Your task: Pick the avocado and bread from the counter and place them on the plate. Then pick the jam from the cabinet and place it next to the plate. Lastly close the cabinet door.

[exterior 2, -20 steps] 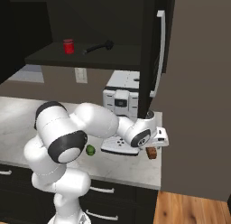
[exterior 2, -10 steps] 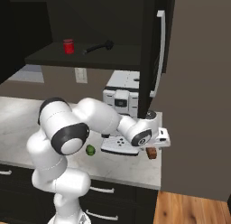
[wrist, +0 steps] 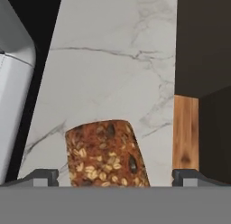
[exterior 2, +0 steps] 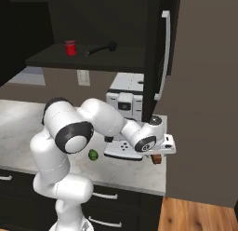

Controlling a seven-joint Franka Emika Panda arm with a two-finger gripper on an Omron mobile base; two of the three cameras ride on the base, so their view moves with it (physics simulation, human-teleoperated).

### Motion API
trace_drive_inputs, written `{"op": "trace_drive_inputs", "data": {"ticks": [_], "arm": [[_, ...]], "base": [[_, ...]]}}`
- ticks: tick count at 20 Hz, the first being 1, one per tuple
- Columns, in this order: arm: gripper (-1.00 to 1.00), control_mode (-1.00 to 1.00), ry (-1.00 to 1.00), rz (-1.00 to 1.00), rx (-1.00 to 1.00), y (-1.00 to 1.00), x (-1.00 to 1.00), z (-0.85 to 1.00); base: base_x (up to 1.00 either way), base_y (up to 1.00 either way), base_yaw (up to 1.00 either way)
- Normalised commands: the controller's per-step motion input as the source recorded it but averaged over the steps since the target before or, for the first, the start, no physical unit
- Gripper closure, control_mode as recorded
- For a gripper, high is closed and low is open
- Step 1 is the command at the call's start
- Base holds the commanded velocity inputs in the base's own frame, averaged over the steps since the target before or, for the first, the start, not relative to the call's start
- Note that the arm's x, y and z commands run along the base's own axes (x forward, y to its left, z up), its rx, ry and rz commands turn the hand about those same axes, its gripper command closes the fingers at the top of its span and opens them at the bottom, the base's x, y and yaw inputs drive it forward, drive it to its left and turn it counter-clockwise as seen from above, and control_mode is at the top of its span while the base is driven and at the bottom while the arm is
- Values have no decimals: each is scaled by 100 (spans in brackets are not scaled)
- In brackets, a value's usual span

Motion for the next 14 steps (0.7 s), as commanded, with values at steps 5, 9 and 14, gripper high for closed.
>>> {"op": "trace_drive_inputs", "data": {"ticks": [5,9,14], "arm": [[-100,-100,3,0,0,-4,0,-14],[-100,-100,0,0,0,-5,0,-11],[100,-100,0,0,0,0,0,-6]], "base": [[0,0,0],[0,0,0],[0,0,0]]}}
